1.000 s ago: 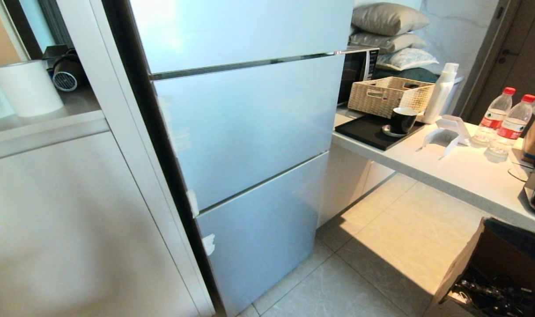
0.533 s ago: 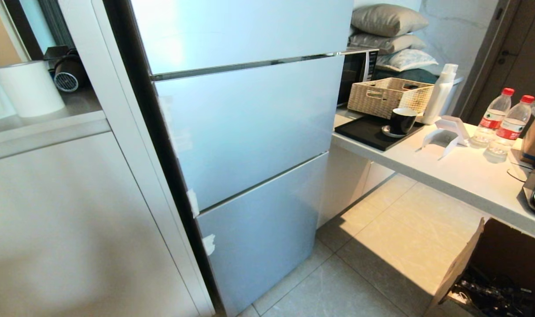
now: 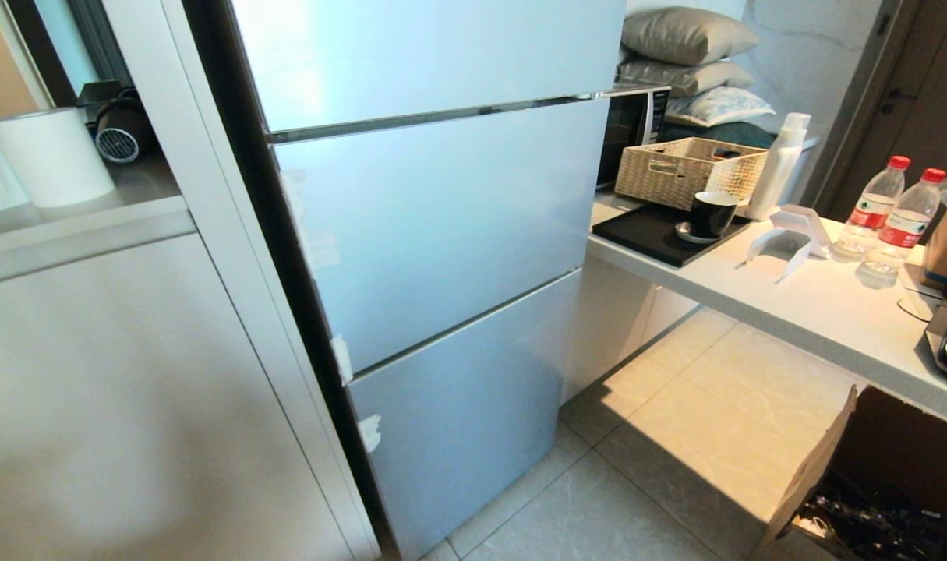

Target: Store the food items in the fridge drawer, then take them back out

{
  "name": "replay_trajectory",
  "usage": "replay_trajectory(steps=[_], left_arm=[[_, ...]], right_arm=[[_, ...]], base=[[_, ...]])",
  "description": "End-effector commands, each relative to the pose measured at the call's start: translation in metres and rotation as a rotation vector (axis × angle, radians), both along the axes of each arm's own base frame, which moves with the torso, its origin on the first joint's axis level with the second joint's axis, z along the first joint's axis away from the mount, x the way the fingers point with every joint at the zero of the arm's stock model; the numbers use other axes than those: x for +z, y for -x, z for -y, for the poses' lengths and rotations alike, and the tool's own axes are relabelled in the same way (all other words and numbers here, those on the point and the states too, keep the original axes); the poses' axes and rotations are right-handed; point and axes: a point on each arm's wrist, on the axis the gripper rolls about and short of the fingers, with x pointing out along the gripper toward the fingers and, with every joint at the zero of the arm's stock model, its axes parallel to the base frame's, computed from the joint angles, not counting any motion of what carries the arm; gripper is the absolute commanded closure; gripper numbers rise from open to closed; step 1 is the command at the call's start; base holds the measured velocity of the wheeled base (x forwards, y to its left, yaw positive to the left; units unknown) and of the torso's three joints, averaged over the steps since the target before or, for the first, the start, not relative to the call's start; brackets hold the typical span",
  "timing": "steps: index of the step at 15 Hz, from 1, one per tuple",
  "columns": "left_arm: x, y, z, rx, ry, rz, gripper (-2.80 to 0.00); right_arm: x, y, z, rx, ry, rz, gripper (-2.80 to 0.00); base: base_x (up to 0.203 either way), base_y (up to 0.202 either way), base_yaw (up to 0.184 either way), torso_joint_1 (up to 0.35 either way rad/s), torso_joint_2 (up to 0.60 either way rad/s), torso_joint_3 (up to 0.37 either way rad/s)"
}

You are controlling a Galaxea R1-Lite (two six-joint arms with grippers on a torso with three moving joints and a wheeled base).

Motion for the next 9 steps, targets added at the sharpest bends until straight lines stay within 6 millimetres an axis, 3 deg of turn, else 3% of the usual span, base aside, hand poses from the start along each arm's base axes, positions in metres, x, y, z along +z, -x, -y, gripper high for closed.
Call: replay_trajectory(steps=[1, 4, 6, 9], left_arm=[[0.000, 0.000, 0.000, 0.001, -0.001, -0.001, 0.00], [0.011, 0.003, 0.000, 0.004, -0.018, 0.041, 0.00], [0.038, 0.003, 0.000, -0.008, 0.009, 0.050, 0.00], [0.081, -0.030, 0.001, -0.041, 0.177, -0.078, 0.00]], right_arm=[[-0.004, -0.001, 0.000, -0.001, 0.126, -0.016, 0.00], [-0.006, -0.002, 0.000, -0.003, 0.121, -0.021, 0.00], [-0.006, -0.002, 0.000, -0.007, 0.087, -0.022, 0.00], [-0.007, -0.002, 0.000, -0.009, 0.086, -0.022, 0.00]], base=[[0.000, 0.000, 0.000, 0.000, 0.00, 0.000], [0.000, 0.000, 0.000, 0.000, 0.00, 0.000], [0.000, 0.000, 0.000, 0.000, 0.00, 0.000], [0.000, 0.000, 0.000, 0.000, 0.00, 0.000]])
